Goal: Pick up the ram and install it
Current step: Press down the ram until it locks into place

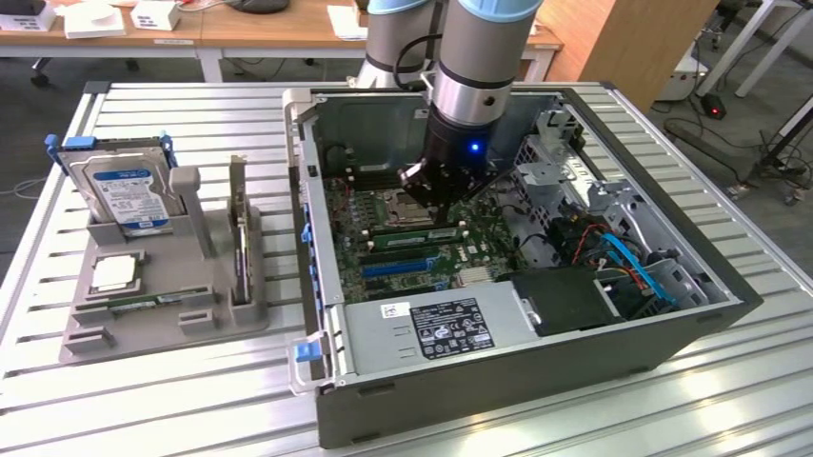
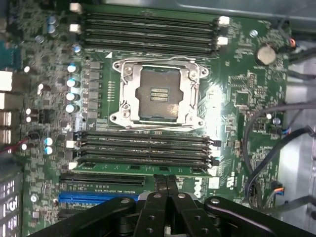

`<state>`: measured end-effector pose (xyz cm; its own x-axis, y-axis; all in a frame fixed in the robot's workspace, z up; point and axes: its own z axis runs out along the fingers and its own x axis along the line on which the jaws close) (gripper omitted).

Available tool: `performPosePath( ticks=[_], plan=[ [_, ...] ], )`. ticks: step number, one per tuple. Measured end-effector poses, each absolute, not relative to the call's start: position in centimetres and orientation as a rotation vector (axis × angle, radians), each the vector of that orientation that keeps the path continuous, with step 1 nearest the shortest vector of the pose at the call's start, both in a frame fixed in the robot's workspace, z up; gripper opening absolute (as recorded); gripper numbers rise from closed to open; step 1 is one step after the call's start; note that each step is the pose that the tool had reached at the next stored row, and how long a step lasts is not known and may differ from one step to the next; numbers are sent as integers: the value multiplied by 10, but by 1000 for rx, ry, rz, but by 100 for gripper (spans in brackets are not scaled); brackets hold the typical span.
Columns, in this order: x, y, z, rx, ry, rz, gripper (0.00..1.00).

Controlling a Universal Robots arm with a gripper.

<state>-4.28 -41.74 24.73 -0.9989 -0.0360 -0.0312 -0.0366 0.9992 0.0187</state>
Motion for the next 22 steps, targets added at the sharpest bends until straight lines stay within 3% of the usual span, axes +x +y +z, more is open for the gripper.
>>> performPosePath(
  ticks=[22],
  plan=[
    [-51, -417, 247, -50, 3110, 30, 9]
  ],
)
